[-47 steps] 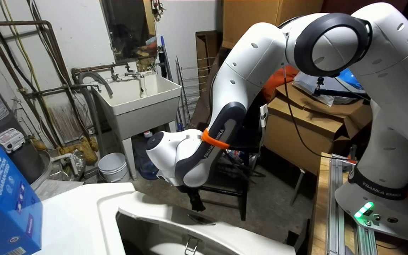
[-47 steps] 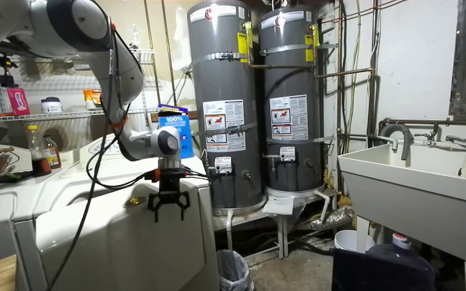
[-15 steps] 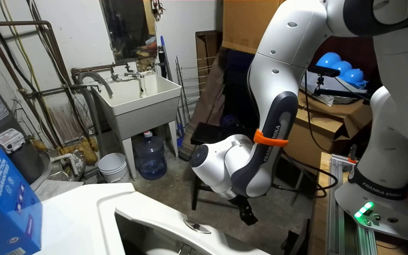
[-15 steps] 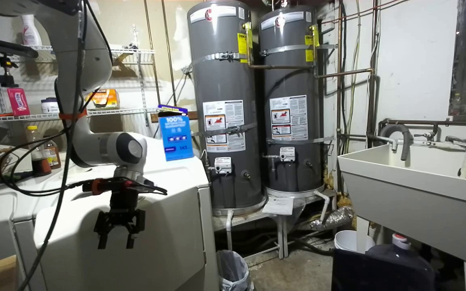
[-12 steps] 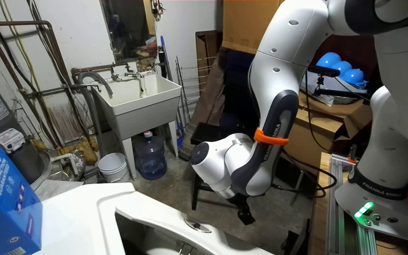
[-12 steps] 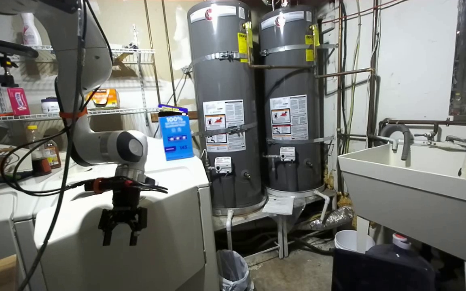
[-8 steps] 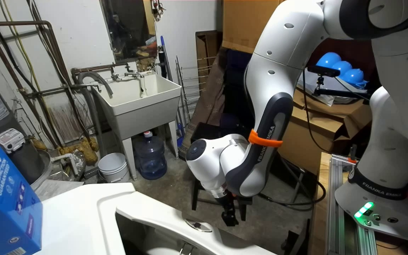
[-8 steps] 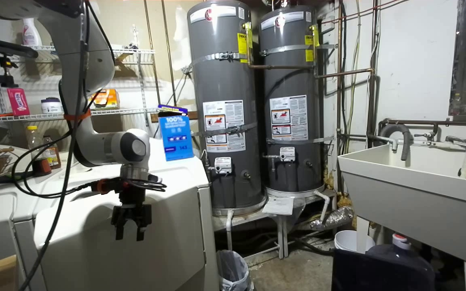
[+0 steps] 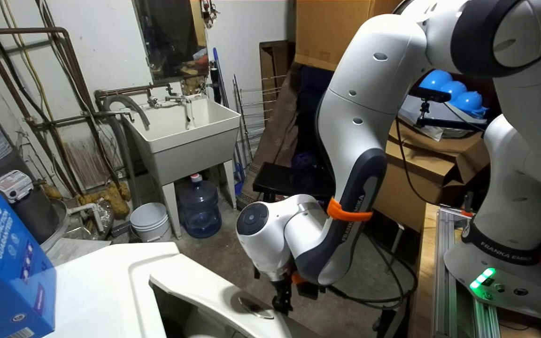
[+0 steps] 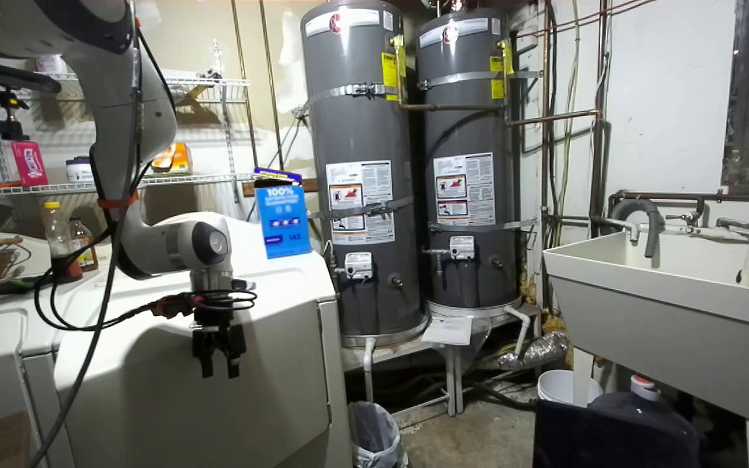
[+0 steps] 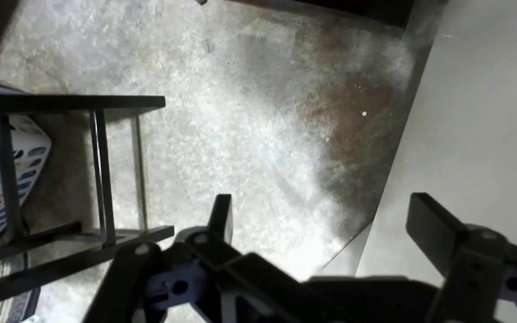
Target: Close the open washing machine door.
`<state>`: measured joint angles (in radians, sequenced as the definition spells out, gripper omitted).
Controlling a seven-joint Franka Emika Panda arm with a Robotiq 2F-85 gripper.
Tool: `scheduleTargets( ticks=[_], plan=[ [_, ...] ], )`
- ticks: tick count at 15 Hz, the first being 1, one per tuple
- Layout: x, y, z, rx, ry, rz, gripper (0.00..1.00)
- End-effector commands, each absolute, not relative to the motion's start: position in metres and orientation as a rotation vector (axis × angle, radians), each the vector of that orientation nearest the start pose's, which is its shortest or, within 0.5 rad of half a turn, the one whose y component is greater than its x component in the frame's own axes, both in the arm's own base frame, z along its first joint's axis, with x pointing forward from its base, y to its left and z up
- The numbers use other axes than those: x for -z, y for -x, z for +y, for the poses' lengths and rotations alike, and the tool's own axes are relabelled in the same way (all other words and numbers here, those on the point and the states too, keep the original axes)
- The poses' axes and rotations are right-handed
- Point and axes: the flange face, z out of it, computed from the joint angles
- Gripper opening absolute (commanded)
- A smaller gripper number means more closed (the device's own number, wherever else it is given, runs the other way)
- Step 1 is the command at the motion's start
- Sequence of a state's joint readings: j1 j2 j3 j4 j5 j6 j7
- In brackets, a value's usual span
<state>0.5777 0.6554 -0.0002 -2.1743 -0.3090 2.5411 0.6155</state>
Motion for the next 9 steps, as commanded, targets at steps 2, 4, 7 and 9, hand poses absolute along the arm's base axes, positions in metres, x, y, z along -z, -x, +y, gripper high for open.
scheduleTargets(
  ticks=[2,4,7,9],
  plan=[
    [-0.082,-0.454,0.337,-0.074,3.464,-0.758,1.00],
    [-0.091,-0.478,0.352,-0.042,3.472,-0.860,1.00],
    [-0.098,-0.505,0.362,0.001,3.423,-0.981,1.00],
    [-0.095,-0.501,0.357,0.007,3.395,-0.995,1.00]
  ],
)
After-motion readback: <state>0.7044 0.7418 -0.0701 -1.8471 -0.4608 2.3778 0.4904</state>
